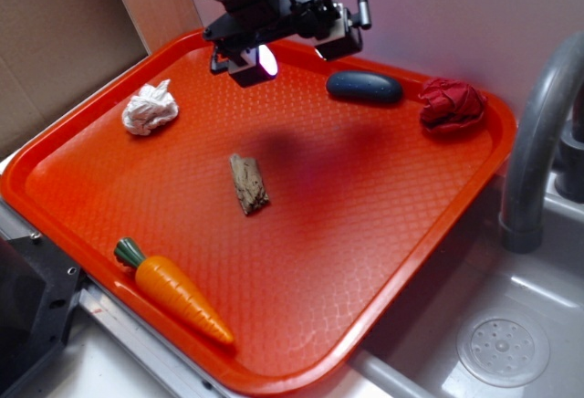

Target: Grab the plastic pickle.

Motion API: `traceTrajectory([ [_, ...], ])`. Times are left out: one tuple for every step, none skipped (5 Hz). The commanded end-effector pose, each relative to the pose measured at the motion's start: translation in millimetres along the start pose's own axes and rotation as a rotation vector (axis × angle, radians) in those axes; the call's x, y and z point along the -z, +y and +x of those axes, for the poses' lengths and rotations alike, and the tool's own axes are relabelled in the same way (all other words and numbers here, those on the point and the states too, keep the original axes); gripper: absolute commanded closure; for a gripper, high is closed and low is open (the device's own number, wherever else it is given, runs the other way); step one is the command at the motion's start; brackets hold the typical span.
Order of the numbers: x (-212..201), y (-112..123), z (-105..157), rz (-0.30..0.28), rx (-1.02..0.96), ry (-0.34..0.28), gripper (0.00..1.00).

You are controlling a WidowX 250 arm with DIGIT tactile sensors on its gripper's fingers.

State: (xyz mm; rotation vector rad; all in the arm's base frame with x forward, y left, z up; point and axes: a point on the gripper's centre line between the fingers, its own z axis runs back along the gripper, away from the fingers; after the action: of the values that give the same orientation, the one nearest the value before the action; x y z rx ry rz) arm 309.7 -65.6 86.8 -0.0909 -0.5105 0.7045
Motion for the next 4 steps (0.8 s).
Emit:
traceTrajectory([
  [15.6, -2.0, 23.8, 0.029, -0.091, -0.005, 0.00],
  [33.8, -10.4, 22.8, 0.067, 0.007, -0.035, 0.00],
  [36.3, -12.0, 23.5, 0.079, 0.053, -0.070, 0.00],
  [45.0, -10.0, 26.2, 0.152, 0.048, -0.099, 0.00],
])
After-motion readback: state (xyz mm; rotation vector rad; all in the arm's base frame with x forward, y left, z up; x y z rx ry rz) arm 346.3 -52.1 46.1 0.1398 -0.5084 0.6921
